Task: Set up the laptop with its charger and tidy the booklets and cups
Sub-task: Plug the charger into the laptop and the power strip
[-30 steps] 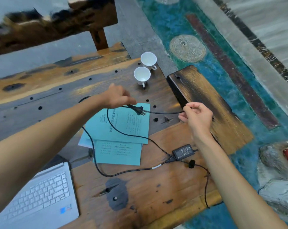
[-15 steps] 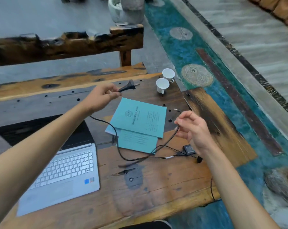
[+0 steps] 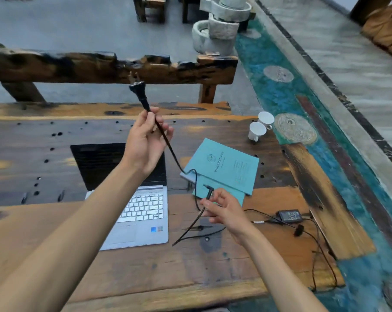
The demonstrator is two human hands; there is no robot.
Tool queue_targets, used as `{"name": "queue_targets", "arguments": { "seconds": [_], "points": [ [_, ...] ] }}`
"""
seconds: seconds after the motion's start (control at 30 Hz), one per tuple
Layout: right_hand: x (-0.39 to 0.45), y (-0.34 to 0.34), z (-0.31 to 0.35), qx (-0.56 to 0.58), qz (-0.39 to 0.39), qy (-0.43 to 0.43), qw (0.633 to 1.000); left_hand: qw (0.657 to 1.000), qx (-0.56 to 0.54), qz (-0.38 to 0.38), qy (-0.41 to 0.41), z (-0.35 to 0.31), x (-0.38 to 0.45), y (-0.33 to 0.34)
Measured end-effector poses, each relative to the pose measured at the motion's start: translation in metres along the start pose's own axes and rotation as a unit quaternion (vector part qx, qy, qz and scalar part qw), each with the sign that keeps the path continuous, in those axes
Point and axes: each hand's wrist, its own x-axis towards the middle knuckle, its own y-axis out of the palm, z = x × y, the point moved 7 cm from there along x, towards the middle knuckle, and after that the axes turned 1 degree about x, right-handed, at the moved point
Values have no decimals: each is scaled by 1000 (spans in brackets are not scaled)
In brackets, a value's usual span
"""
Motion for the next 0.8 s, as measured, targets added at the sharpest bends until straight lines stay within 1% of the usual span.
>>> {"name": "queue_targets", "arguments": {
  "seconds": [0.1, 0.23, 0.3, 0.37, 0.43, 0.57, 0.7, 0.8],
  "points": [
    [5, 28, -24, -3, 17, 39, 999, 994, -100, -48, -21, -6, -20, -17],
    [12, 73, -59, -11, 71, 106, 992, 967, -226, -102, -56, -3, -47, -36],
    [18, 95, -73, -13, 101, 126, 987, 952, -273, -116, -80, 3, -61, -43],
    [27, 113, -83, 0, 113, 137, 984, 939, -298, -137, -104, 11, -74, -52],
    [37, 125, -89, 13, 100, 144, 985, 930, -300, -173, -122, 19, -85, -68],
    [63, 125, -90, 29, 5, 139, 990, 917, -268, -253, -155, 34, -98, -111],
    [89, 112, -95, 37, -65, 120, 990, 922, -184, -282, -188, 49, -103, -155],
    [111, 97, -105, 33, -117, 121, 985, 926, -109, -301, -201, 63, -103, -186]
  ]
}}
